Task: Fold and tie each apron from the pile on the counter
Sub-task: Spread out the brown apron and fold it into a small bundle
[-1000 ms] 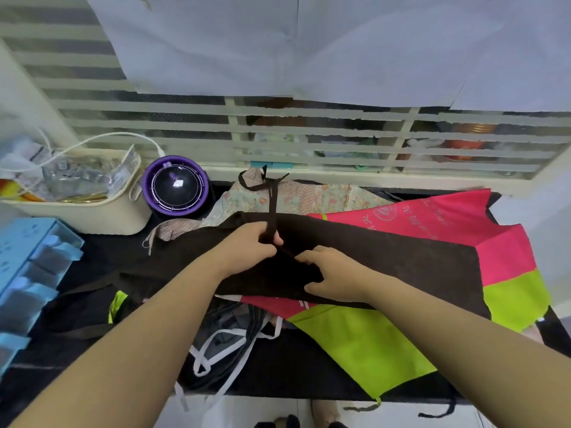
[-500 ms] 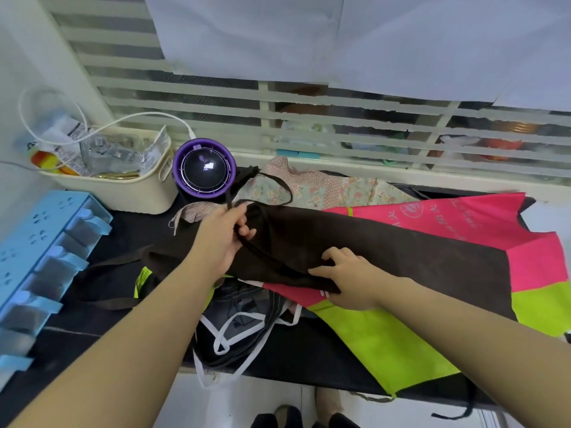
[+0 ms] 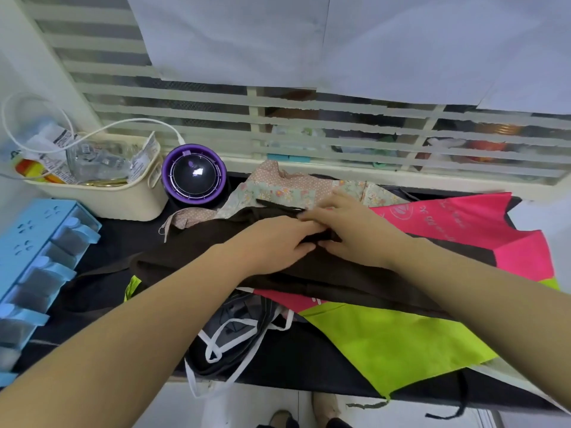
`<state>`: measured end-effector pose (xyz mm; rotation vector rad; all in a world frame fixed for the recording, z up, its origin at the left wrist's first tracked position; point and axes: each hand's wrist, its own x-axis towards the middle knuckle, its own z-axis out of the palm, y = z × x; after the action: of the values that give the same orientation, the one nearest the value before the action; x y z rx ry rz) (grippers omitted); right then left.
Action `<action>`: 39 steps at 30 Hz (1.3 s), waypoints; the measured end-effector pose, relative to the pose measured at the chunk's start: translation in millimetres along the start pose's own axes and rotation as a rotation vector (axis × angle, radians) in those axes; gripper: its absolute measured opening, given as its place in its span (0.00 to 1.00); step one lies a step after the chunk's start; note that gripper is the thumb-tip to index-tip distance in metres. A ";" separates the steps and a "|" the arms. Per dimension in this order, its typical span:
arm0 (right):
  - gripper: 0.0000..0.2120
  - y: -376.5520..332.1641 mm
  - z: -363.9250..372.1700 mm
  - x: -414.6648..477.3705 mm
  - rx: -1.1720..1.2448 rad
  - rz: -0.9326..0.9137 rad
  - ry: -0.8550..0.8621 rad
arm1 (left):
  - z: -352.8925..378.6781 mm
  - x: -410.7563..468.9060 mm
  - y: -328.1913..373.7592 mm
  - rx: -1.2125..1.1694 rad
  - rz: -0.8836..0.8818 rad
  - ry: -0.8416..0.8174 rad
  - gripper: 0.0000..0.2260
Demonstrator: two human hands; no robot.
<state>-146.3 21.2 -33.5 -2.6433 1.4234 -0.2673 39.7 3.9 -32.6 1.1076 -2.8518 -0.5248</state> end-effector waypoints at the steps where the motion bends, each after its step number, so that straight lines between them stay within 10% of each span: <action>1: 0.22 6.6 -2.5 -6.0 0.009 0.020 -0.031 | 1.6 0.1 0.2 0.006 0.009 0.002 0.19; 5: 0.10 29.0 -18.7 -32.0 0.104 0.162 -0.093 | 11.4 0.7 -11.4 -0.063 -0.074 -0.027 0.16; 16: 0.15 61.7 26.0 -93.4 0.039 0.380 -0.207 | 55.6 -6.7 -40.4 -0.055 -0.205 -0.153 0.13; 23: 0.16 64.0 50.1 -91.4 -0.070 0.396 -0.076 | 54.4 -16.4 -36.7 -0.550 -0.553 -0.230 0.22; 29: 0.20 72.6 55.9 -88.0 -0.105 0.390 0.035 | 22.4 -14.5 -75.0 -0.278 -0.557 0.470 0.08; 34: 0.11 72.0 49.1 -78.2 0.014 0.468 0.002 | 13.4 -3.1 -107.9 -0.152 -0.440 -0.005 0.21; 39: 0.11 73.7 47.6 -69.1 0.093 0.538 -0.060 | 11.1 1.7 -111.5 -0.065 -0.399 -0.035 0.13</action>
<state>-233.4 40.0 -101.0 -2.0724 1.9665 -0.1853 109.1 -70.7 -79.4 1.6798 -2.6214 -0.6520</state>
